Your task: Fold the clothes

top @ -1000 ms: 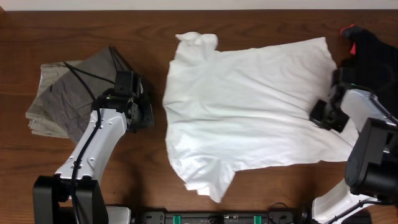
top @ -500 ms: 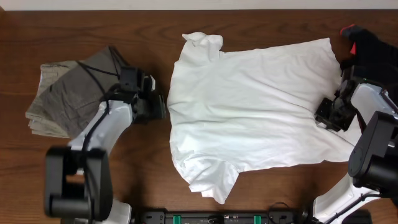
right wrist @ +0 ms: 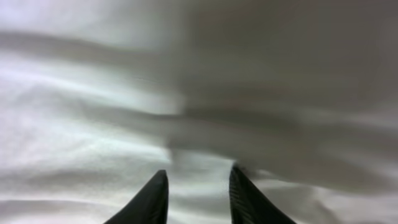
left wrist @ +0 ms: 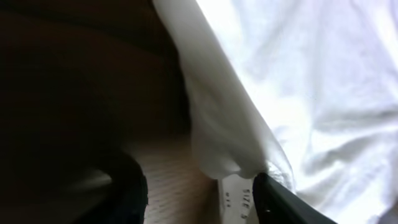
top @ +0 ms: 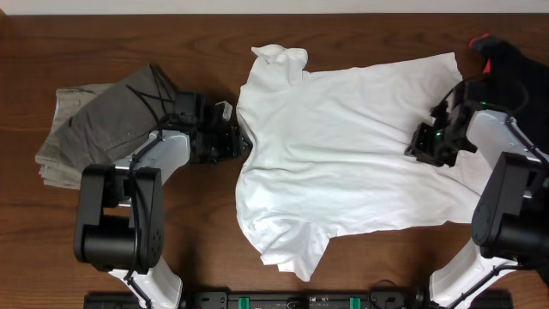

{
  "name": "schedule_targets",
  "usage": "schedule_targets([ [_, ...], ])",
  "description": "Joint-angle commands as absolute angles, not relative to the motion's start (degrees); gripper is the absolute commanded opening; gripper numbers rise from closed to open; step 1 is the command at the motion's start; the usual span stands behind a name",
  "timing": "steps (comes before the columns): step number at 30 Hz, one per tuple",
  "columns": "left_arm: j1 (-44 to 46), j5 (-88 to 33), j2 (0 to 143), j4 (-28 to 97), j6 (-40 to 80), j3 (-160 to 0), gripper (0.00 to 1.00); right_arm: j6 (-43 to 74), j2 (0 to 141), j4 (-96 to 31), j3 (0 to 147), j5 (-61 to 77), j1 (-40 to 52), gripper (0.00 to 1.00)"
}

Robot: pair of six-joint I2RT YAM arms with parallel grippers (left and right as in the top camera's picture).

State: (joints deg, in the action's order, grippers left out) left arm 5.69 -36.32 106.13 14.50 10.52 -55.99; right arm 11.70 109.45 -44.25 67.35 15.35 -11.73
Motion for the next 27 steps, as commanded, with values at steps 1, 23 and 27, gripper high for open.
schedule_targets([
  [1, 5.87, -39.90, 107.94, 14.61, 10.13, -55.31, 0.50, 14.79, 109.80, -43.03, 65.19, 11.68, -10.33, 0.26],
  [23, -7.60, -39.51, 98.96, 23.31, 7.05, -55.77, 0.06, 18.22, 109.82, -35.16, 58.92, 3.20, -10.11, 0.08],
  [27, -6.26, -41.85, 98.15, 25.26, 7.07, -55.75, 0.23, 18.26, 109.82, -34.39, 58.81, 3.22, -10.11, 0.10],
])
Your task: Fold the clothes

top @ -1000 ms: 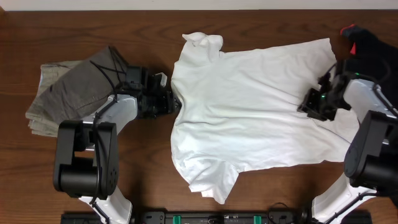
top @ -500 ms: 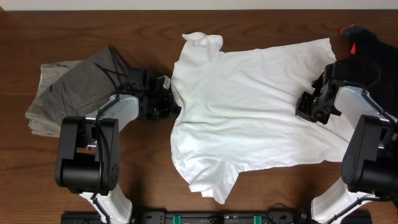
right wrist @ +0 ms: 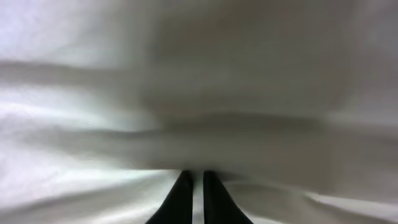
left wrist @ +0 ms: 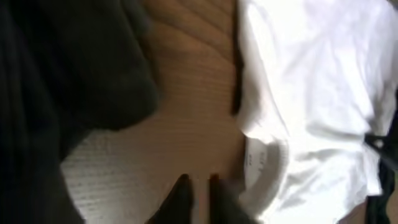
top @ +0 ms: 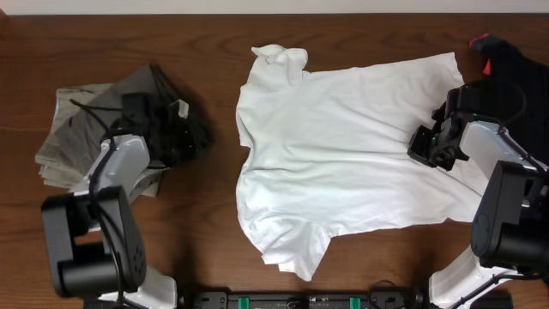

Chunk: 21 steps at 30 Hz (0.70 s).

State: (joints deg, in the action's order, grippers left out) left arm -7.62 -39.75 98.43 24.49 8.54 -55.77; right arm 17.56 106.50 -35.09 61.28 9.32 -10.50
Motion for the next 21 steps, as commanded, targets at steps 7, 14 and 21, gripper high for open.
schedule_targets([
  [7, 2.17, -38.52, 98.91, 21.45, 5.82, -55.68, 0.55, 18.44, 109.84, -34.04, 58.81, 3.44, -10.04, 0.11],
  [14, 6.11, -31.86, 99.02, 18.59, 6.26, -55.68, 0.61, 18.44, 109.84, -34.26, 58.61, 4.95, -10.04, 0.10],
  [21, 6.59, -28.88, 99.59, 14.55, 6.26, -55.68, 0.59, 18.44, 109.84, -34.24, 58.37, 4.95, -9.65, 0.10],
])
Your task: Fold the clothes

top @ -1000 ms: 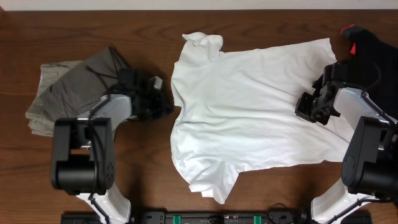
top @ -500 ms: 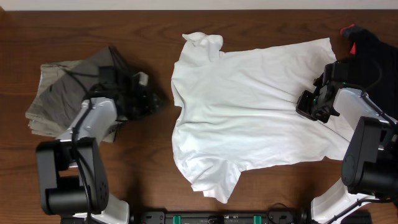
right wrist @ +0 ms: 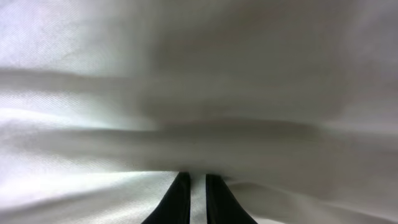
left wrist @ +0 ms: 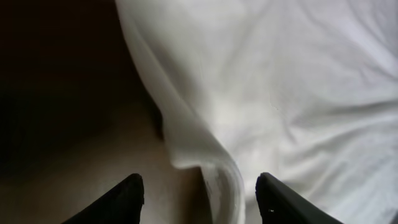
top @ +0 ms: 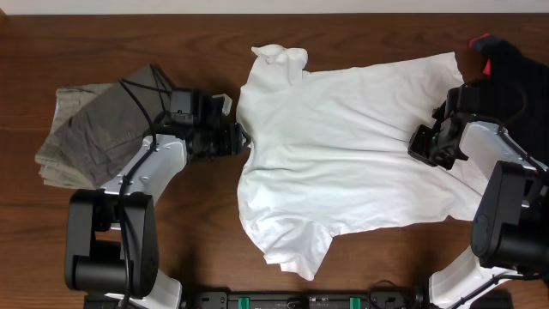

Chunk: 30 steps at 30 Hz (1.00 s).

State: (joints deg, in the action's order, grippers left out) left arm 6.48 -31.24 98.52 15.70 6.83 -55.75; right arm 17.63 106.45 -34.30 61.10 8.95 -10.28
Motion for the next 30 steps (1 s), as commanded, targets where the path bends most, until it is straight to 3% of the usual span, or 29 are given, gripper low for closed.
schedule_targets([
  [1, 6.63, -28.91, 99.83, 13.87, 6.70, -55.68, 0.57, 18.44, 109.84, -34.24, 58.37, 4.95, -9.54, 0.10],
  [20, 9.15, -30.81, 104.16, 9.04, 7.75, -55.68, 0.41, 19.29, 109.84, -34.00, 58.37, 4.86, -8.93, 0.10],
  [25, 9.47, -30.33, 105.14, 8.67, 7.73, -55.68, 0.19, 19.29, 109.84, -34.04, 58.37, 4.89, -8.93, 0.10],
  [26, 9.30, -30.06, 105.12, 8.64, 7.73, -55.70, 0.09, 19.29, 109.84, -34.04, 58.37, 4.86, -8.93, 0.10],
  [30, 7.35, -28.86, 104.77, 9.50, 7.77, -56.31, 0.06, 19.27, 109.84, -34.09, 58.37, 4.82, -8.93, 0.10],
])
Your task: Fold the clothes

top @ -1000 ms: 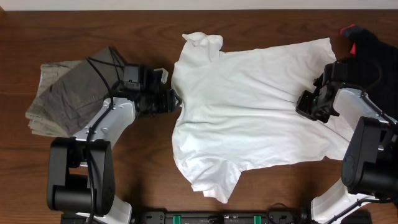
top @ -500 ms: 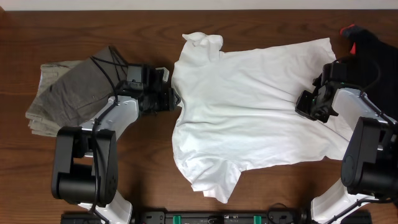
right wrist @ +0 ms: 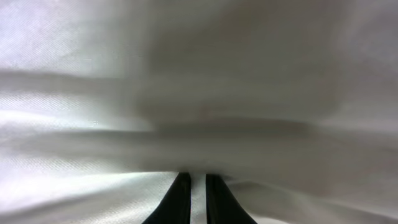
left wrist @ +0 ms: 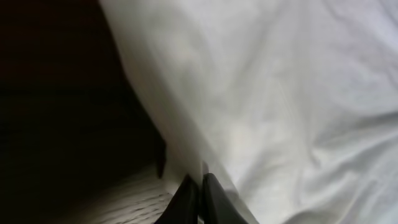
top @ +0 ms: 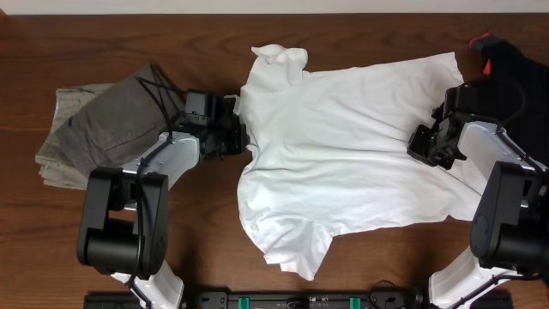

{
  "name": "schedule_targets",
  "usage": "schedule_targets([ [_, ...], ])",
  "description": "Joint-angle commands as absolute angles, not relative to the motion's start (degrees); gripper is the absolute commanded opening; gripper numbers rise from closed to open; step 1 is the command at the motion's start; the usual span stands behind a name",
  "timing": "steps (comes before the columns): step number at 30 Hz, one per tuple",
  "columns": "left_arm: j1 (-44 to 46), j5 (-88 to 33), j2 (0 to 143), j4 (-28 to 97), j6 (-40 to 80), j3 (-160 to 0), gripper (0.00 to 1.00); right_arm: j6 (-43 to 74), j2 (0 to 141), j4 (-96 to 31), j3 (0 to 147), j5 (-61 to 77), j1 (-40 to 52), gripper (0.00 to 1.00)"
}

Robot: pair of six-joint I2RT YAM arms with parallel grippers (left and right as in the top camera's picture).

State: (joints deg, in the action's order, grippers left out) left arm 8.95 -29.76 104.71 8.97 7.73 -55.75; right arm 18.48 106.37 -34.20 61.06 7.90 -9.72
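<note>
A white T-shirt [top: 343, 146] lies spread flat across the middle of the table, collar toward the left. My left gripper [top: 233, 137] is at the shirt's collar edge, shut on the white fabric [left wrist: 199, 180]. My right gripper [top: 426, 144] sits on the shirt's right part near the hem, shut on a pinch of the cloth [right wrist: 198, 186]. The white cloth fills both wrist views.
A folded grey-olive garment [top: 94, 124] lies at the left of the table. A dark garment with a red bit [top: 515, 60] lies at the far right corner. The wooden table [top: 171, 232] shows around the shirt.
My left gripper was open around the shirt's collar edge. It is now shut on that edge, a little higher on the table. The right gripper holds the same pinch unchanged.
At first both grippers were open, the left at the collar, the right on the shirt's right part. Then the right had shut on cloth while the left was back over the grey garment, shut. The left was then open at the collar, and now grips it.
</note>
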Motion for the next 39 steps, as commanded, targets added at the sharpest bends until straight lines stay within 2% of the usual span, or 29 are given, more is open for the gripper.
schedule_targets([
  [1, 6.59, -28.86, 104.47, 10.07, 7.75, -56.77, 0.06, 19.29, 109.84, -34.20, 58.37, 4.60, -8.93, 0.10],
  [13, -1.06, -28.84, 101.27, 14.68, 7.05, -62.52, 0.06, 19.31, 109.84, -34.46, 58.37, 3.20, -8.93, 0.10],
  [15, -1.19, -28.84, 101.25, 14.70, 6.55, -62.54, 0.14, 19.31, 109.84, -34.46, 58.37, 3.20, -8.93, 0.10],
  [16, -1.19, -28.77, 101.25, 14.74, 5.98, -62.54, 0.25, 19.31, 109.84, -34.46, 58.37, 3.20, -8.93, 0.10],
  [17, -1.21, -28.38, 101.25, 14.76, 6.00, -62.54, 0.31, 19.31, 109.84, -34.44, 58.37, 3.18, -8.93, 0.11],
  [20, -1.32, -26.59, 101.14, 16.36, 6.02, -62.65, 0.41, 19.29, 109.84, -34.44, 58.37, 3.20, -8.93, 0.10],
  [30, 2.59, -31.09, 100.95, 38.22, 5.96, -61.08, 0.41, 19.29, 109.84, -34.96, 58.37, 3.22, -8.93, 0.11],
  [33, 5.93, -31.07, 101.01, 37.63, 5.96, -57.69, 0.41, 18.52, 109.84, -36.12, 58.37, 3.22, -8.93, 0.14],
  [39, 10.22, -31.03, 101.06, 28.69, 6.04, -52.77, 0.47, 17.21, 109.84, -37.30, 58.37, 3.25, -8.93, 0.16],
])
